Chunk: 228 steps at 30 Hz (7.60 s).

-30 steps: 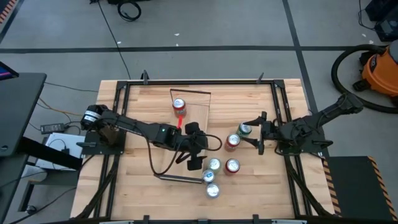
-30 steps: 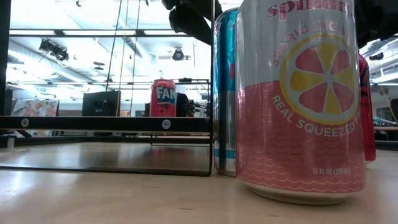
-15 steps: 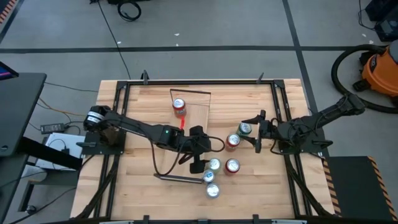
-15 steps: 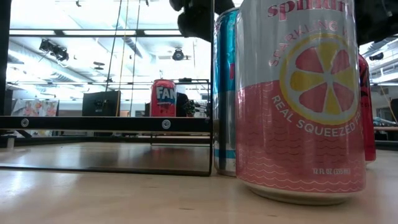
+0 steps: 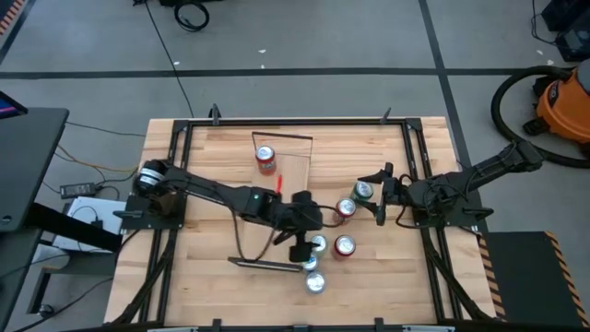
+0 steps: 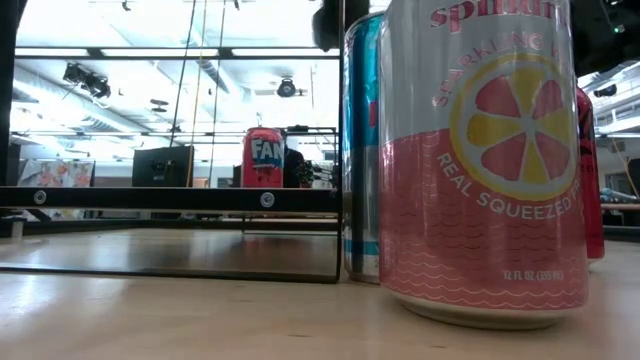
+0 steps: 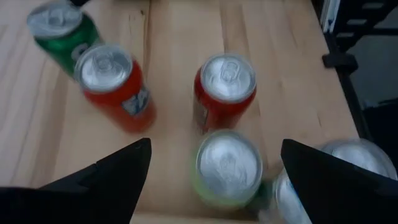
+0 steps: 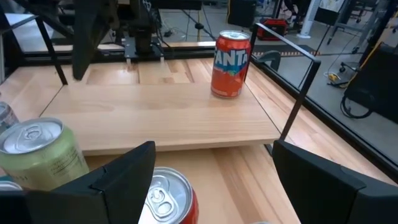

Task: Place canned beverage on shelf
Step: Put the red soda can on the shelf

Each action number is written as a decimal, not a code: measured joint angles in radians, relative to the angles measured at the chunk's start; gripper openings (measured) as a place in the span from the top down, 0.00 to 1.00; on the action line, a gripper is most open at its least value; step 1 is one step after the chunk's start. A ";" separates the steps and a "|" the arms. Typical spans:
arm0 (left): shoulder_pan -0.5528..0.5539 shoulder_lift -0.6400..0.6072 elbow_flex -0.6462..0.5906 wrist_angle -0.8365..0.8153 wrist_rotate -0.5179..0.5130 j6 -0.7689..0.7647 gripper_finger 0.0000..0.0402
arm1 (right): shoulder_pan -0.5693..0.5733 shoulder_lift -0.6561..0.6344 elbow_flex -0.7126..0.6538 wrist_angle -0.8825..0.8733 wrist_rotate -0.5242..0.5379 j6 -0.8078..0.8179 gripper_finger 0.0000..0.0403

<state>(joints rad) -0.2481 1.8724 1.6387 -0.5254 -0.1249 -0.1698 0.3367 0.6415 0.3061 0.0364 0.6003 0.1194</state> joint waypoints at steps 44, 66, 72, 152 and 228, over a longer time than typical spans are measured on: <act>0.194 0.383 0.298 0.125 -0.053 0.094 0.08 | 0.004 -0.020 0.073 -0.327 0.097 0.170 0.17; 0.207 0.396 0.296 0.066 -0.010 0.032 0.24 | 0.004 -0.020 0.072 -0.322 0.083 0.174 0.17; 0.207 0.389 0.296 0.054 -0.009 0.031 0.24 | 0.004 -0.020 0.072 -0.322 0.083 0.177 0.17; 0.131 -0.009 0.016 -0.201 -0.625 -0.289 0.24 | 0.330 0.034 0.036 -0.181 0.247 0.219 0.17; 0.347 -0.006 -0.079 -0.181 -0.536 -0.725 0.24 | 0.310 -0.079 0.360 -0.538 0.107 0.019 0.17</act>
<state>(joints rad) 0.0986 1.8660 1.5597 -0.7064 -0.6612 -0.8948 0.6471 0.5625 0.6666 -0.5014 0.7076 0.1387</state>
